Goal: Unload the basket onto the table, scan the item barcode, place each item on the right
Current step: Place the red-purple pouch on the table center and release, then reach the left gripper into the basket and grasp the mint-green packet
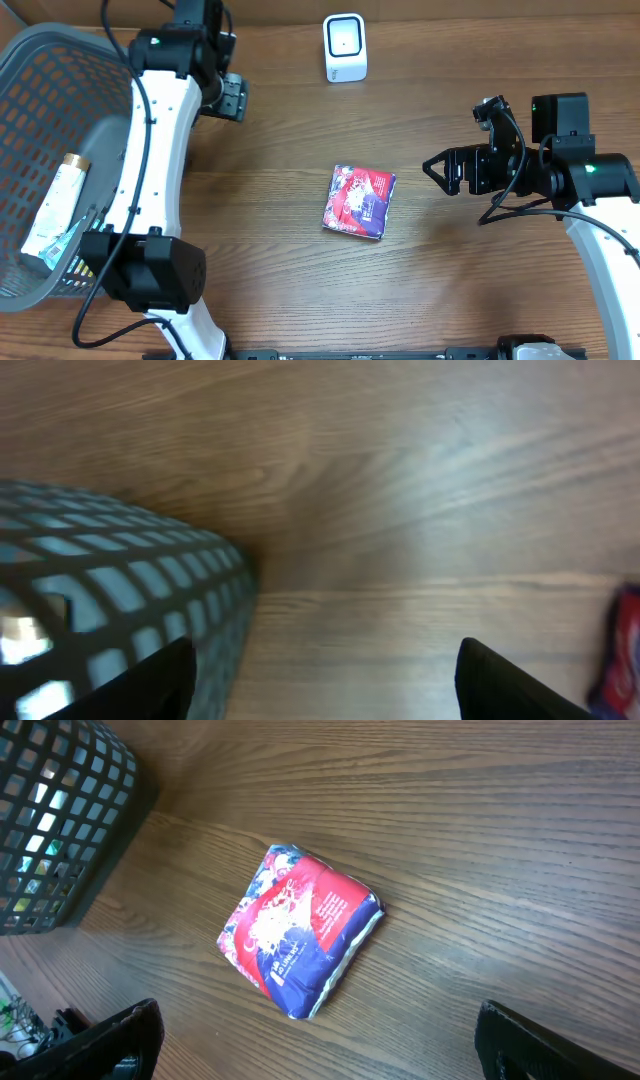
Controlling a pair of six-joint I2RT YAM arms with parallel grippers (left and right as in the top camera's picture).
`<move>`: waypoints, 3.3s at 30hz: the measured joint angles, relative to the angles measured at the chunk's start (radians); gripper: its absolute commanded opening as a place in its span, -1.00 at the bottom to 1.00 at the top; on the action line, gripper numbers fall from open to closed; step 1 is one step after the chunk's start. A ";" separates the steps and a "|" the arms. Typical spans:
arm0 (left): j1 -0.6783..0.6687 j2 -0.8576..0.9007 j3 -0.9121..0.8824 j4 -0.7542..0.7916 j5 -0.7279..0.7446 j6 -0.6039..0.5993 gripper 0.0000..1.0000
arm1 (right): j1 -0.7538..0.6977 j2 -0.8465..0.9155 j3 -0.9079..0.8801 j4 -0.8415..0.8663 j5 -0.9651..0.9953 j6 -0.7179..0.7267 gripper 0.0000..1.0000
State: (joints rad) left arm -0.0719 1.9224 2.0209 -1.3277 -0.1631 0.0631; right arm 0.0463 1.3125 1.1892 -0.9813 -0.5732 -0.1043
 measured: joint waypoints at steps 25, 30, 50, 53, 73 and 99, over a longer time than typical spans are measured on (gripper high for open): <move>0.230 -0.008 0.614 -0.347 0.116 -0.137 0.66 | 0.000 0.000 0.000 0.000 0.000 0.000 1.00; 0.420 -0.040 0.570 -0.358 0.119 -0.315 0.65 | 0.000 0.000 0.000 0.000 0.000 0.000 1.00; 0.941 -0.226 -0.196 -0.084 0.171 -0.466 0.68 | 0.000 0.001 0.000 0.000 0.000 0.000 1.00; 0.946 -0.225 -0.299 0.071 0.171 -0.475 0.65 | 0.000 0.001 0.000 0.000 0.000 0.001 1.00; 0.843 -0.199 -0.707 0.553 0.170 -0.215 0.99 | 0.000 0.002 0.000 0.000 0.000 0.000 1.00; 0.805 -0.003 -0.661 0.530 -0.014 -0.328 -0.92 | 0.000 0.002 0.000 0.000 0.000 0.000 1.00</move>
State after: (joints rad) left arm 0.7326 1.9198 1.3602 -0.7979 -0.1776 -0.2649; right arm 0.0463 1.3140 1.1892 -0.9813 -0.5732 -0.1043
